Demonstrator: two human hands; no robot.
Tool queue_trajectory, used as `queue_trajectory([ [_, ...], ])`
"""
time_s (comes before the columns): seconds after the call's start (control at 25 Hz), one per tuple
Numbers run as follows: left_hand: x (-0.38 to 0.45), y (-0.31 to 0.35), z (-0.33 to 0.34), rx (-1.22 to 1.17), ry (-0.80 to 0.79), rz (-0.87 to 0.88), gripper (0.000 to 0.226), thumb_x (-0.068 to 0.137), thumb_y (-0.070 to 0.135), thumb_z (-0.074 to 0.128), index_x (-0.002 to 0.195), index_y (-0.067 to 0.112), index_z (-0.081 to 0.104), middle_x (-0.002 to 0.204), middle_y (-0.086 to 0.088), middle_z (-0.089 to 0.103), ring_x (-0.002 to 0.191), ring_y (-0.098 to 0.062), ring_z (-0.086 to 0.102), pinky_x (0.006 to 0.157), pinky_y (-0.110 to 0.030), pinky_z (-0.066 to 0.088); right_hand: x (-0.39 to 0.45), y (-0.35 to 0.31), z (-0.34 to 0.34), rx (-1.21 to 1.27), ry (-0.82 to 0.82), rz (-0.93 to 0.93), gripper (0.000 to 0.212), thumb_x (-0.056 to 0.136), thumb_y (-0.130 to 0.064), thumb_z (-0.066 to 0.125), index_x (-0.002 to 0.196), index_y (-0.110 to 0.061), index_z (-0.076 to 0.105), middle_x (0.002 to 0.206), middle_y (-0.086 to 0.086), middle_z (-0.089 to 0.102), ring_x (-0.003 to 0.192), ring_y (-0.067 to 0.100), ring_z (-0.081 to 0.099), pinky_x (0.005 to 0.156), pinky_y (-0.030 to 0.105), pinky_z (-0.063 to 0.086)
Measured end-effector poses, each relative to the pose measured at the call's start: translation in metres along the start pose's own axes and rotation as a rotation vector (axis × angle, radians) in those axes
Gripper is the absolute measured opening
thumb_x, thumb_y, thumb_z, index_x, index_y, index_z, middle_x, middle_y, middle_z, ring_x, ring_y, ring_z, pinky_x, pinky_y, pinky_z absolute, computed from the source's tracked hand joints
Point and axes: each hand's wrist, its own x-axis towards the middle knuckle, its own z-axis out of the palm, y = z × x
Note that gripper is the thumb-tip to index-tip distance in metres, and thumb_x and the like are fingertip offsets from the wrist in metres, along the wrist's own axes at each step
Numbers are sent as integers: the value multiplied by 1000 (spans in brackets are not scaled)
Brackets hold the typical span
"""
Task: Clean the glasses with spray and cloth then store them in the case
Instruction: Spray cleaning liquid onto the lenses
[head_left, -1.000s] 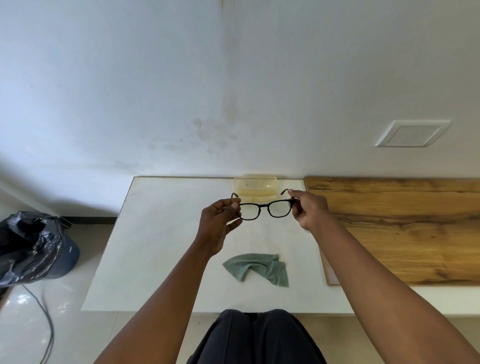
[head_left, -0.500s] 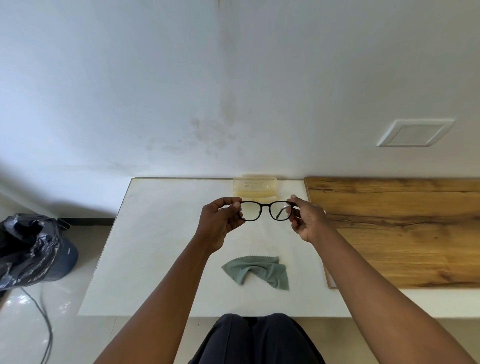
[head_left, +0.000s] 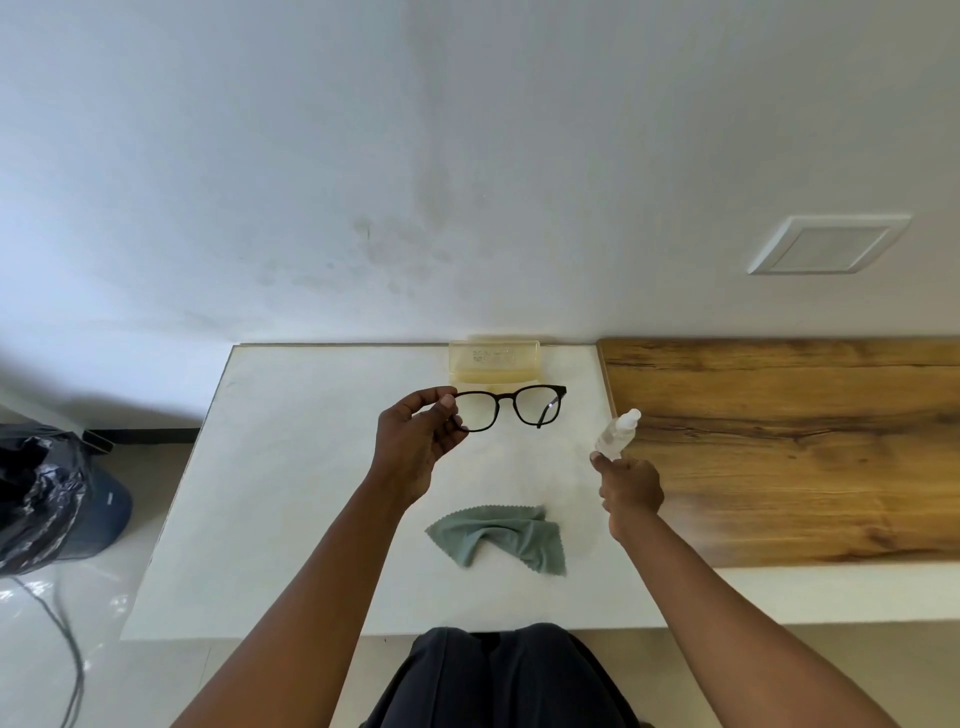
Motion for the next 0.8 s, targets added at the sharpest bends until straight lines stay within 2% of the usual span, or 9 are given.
queue_trajectory([
  [0.08, 2, -2, 2, -9, 4, 3, 12, 89, 0, 54, 97, 3, 63, 70, -8, 54, 64, -20, 54, 66, -27, 57, 3, -5, -3, -55, 70, -30, 50, 74, -25, 76, 111, -5, 48, 113, 18, 57, 94, 33, 57, 72, 35, 46],
  [0.2, 4, -3, 4, -13, 1, 12, 12, 89, 0, 54, 95, 3, 64, 69, -8, 54, 62, -19, 54, 65, -27, 57, 12, -15, -6, -161, 83, -181, 65, 73, -21, 77, 126, -5, 43, 125, 19, 48, 108, 35, 51, 80, 36, 44],
  [0.32, 5, -4, 4, -14, -4, 15, 11, 89, 0, 54, 93, 4, 64, 69, -8, 54, 62, -19, 54, 64, -26, 56, 26, -18, -3, -251, 9, -316, 55, 77, -21, 73, 124, -6, 48, 124, 17, 53, 112, 33, 50, 91, 40, 43],
  [0.48, 5, -7, 5, -11, -4, 14, 11, 89, 0, 54, 94, 3, 64, 70, -10, 53, 64, -20, 54, 65, -27, 57, 28, -21, -2, -220, 9, -335, 36, 82, -16, 67, 114, -4, 55, 117, 15, 60, 109, 31, 54, 91, 38, 42],
  [0.6, 5, -6, 7, -27, 13, 20, 11, 89, 0, 55, 95, 3, 64, 70, -10, 53, 66, -21, 53, 66, -27, 58, 23, -23, -3, -230, -51, -379, 37, 85, -17, 65, 117, -3, 53, 118, 15, 59, 111, 32, 53, 92, 36, 41],
  [0.68, 5, -5, 9, -42, 34, 23, 11, 89, 0, 55, 95, 3, 64, 70, -10, 53, 67, -21, 53, 66, -27, 58, 16, -24, -4, -216, -133, -422, 38, 86, -20, 63, 119, -5, 52, 115, 11, 58, 109, 29, 53, 90, 36, 41],
  [0.8, 3, -4, 12, -56, 65, 23, 11, 89, 0, 55, 95, 3, 64, 69, -9, 53, 66, -20, 53, 68, -28, 58, 1, -30, -4, -65, -263, -449, 33, 84, -21, 63, 113, -8, 53, 104, 6, 56, 98, 23, 53, 77, 31, 43],
])
